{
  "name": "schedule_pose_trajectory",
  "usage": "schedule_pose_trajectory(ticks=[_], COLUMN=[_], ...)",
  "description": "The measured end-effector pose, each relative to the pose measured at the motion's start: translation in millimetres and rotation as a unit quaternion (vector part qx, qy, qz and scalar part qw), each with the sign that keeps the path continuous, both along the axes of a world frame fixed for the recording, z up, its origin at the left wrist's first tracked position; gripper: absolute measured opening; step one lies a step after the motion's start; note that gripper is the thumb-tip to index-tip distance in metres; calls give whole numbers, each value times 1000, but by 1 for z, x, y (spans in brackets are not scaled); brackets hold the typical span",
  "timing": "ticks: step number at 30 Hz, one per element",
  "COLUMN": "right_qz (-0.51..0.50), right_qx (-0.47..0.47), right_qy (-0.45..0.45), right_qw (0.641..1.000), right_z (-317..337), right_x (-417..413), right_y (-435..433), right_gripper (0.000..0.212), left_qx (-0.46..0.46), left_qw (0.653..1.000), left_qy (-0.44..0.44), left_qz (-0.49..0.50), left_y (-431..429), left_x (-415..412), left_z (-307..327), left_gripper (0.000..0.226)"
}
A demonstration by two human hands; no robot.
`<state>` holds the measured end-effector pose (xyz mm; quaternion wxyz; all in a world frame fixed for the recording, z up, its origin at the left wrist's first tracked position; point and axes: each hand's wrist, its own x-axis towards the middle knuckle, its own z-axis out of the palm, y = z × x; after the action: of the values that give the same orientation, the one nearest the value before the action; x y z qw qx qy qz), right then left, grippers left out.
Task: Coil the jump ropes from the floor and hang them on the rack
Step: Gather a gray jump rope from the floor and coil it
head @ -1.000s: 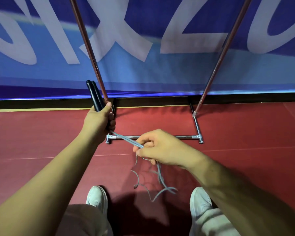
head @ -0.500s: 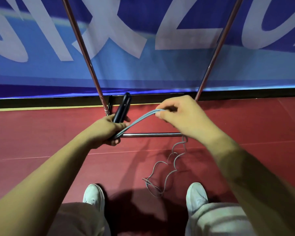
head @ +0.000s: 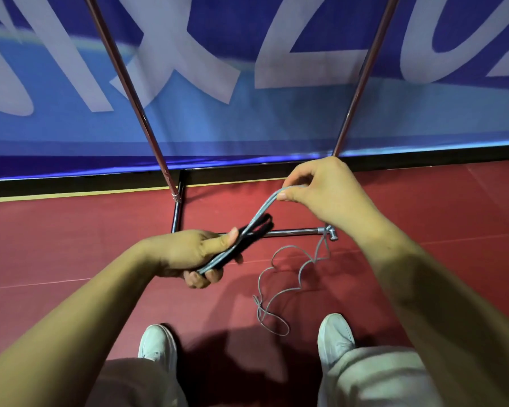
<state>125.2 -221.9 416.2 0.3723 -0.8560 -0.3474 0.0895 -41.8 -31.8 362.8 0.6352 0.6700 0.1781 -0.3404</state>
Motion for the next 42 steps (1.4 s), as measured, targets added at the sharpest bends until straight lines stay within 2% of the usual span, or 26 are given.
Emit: schedule_pose_trajectory(ticks=[4, 8, 9, 11, 13, 15, 18, 21, 25, 31, 34, 38, 42], right_qz=[11, 30, 29, 38, 62, 81, 128, 132, 135, 154, 138, 132, 144], right_qx=[-3, -6, -21, -55, -49, -33, -56, -40, -57, -111, -103, -112, -103], right_qy=[12, 99, 126, 162, 198, 218, 210, 235, 190, 152, 150, 165, 190], right_qw=[1000, 995, 991, 985, 977, 972, 968, 962, 971, 970, 974, 971, 966], right_z=[-2, -18, -24, -34, -36, -34, -30, -30, -28, -23, -20, -17, -16], right_x=[3, 8, 8, 6, 3, 0, -9, -12, -8, -8, -5, -4, -5], right_y=[-1, -1, 0, 2, 4, 7, 10, 12, 12, 2, 2, 2, 0], right_gripper=[15, 9, 7, 19, 15, 16, 20, 20, 20, 21, 21, 18, 14], left_qx=[-86, -121, -114, -113, -150, -197, -226, -199, -221, -264, -232, -224, -222], left_qw=[992, 985, 984, 977, 953, 920, 884, 871, 864, 878, 863, 862, 865], left_qy=[8, -79, -115, -180, -198, -199, -218, -229, -207, -186, -175, -154, -168], left_qz=[-88, -95, -72, 31, 175, 275, 346, 387, 401, 352, 413, 429, 418], left_y=[-8, -18, -19, -19, -13, -5, 6, 10, 12, 14, 13, 15, 23], left_x=[-2, -2, -1, 4, 10, 14, 17, 16, 16, 12, 14, 16, 16], left_z=[6, 15, 15, 17, 19, 24, 26, 21, 22, 22, 24, 28, 24], left_gripper=[85, 76, 71, 62, 55, 45, 36, 34, 49, 69, 39, 37, 15])
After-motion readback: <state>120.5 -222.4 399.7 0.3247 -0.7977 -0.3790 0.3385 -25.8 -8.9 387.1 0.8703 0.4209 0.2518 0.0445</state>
